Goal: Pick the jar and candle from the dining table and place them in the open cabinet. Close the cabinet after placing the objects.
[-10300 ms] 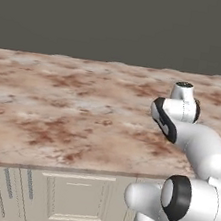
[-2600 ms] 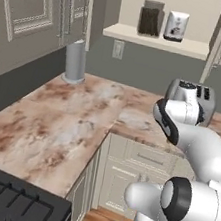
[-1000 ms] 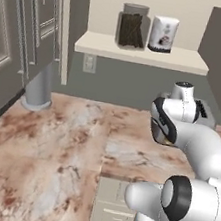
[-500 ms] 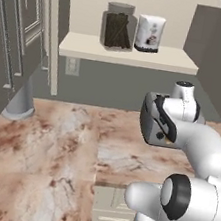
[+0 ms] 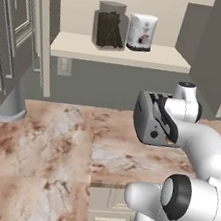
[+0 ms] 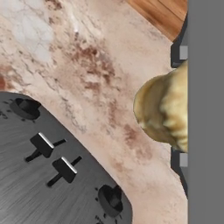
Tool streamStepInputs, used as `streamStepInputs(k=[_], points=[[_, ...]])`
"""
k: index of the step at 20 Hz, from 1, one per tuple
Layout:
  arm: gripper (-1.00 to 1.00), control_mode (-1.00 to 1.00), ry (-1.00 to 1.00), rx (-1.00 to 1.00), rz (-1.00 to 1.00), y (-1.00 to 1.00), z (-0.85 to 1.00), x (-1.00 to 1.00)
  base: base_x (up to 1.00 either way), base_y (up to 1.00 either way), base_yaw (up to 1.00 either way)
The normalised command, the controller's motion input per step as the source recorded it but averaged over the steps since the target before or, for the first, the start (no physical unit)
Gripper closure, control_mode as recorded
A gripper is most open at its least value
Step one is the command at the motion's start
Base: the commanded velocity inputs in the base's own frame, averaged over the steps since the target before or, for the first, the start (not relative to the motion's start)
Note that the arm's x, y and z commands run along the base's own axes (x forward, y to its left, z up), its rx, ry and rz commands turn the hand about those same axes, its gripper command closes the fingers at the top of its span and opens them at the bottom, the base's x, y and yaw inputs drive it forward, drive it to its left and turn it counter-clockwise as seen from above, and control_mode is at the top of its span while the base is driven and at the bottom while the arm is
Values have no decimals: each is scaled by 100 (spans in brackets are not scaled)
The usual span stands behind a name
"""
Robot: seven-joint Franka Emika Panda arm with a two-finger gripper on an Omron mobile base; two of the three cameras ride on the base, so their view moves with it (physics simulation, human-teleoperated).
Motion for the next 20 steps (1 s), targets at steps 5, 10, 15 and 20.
streamStepInputs(k=[5, 10, 15, 20], points=[[100, 100, 0, 0, 0, 0, 0, 0, 94, 68, -12], [100, 100, 0, 0, 0, 0, 0, 0, 8, 3, 0], [100, -100, -1, 0, 0, 9, 1, 0, 0, 7, 0], [100, -100, -2, -5, 0, 75, 10, 6, 0, 0, 0]])
